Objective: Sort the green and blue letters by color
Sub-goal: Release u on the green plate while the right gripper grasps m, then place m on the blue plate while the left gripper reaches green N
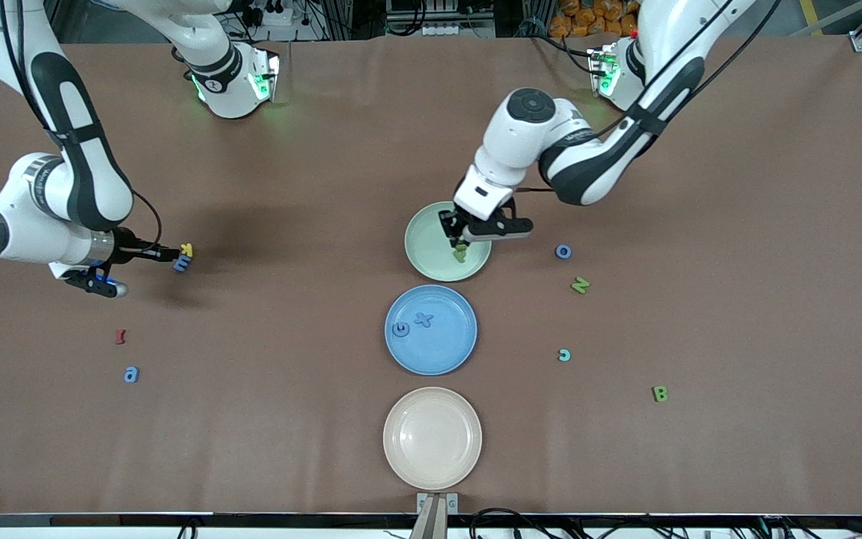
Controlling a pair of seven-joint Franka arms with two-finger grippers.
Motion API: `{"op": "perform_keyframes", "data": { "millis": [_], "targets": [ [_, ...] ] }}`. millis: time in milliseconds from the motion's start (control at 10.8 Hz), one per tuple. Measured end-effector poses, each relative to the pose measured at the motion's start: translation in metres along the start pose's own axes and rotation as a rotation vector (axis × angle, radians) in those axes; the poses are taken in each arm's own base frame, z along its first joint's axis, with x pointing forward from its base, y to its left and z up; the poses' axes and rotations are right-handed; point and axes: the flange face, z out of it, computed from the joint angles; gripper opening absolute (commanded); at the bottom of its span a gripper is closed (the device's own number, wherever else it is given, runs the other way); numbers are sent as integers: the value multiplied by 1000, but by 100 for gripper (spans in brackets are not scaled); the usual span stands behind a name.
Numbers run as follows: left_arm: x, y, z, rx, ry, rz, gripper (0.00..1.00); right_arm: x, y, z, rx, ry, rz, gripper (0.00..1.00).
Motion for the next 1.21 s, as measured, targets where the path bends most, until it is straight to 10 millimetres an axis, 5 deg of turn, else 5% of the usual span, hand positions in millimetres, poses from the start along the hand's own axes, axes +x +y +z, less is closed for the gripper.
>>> {"op": "perform_keyframes", "data": {
  "millis": [93,186,465,837,1023,1209],
  "targets": [
    [-15,14,4,-11,-16,-12,27,-1,0,8,6,-7,5,49],
    [-27,25,6,-19,-26,-21,99,2,1,15,14,-5,13,49],
    [-38,28,20,-2,-44,-22,100,9,4,36,14,-1,-5,49],
    [-29,10,37,68,-54,-44,100,17,7,50,12,18,-37,48],
    [9,-19,44,147,-22,-81,100,21,7,52,12,21,-41,35],
    [60,-61,46,222,4,-83,100,24,8,52,13,19,-52,6]
  ]
}}
